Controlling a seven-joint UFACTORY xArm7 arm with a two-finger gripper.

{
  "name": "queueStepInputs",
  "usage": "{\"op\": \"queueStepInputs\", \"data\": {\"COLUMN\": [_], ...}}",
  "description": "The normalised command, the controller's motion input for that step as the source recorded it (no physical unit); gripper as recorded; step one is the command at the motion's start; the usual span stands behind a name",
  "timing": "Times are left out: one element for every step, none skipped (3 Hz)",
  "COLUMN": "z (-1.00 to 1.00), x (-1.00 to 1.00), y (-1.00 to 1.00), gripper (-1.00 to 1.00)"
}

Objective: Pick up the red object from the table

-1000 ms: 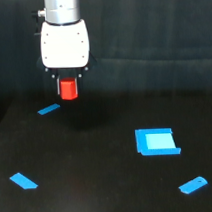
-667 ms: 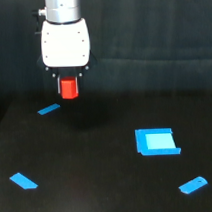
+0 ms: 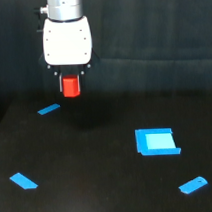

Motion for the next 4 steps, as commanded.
{"op": "queueStepInputs", "data": {"z": [0.15,0.13,0.2,0.14], "x": [0.08,0.0,0.02,0.0], "y": [-0.02,0.01,-0.05,0.04], "gripper": [-0.97,-0.93,-0.93,-0.94]}}
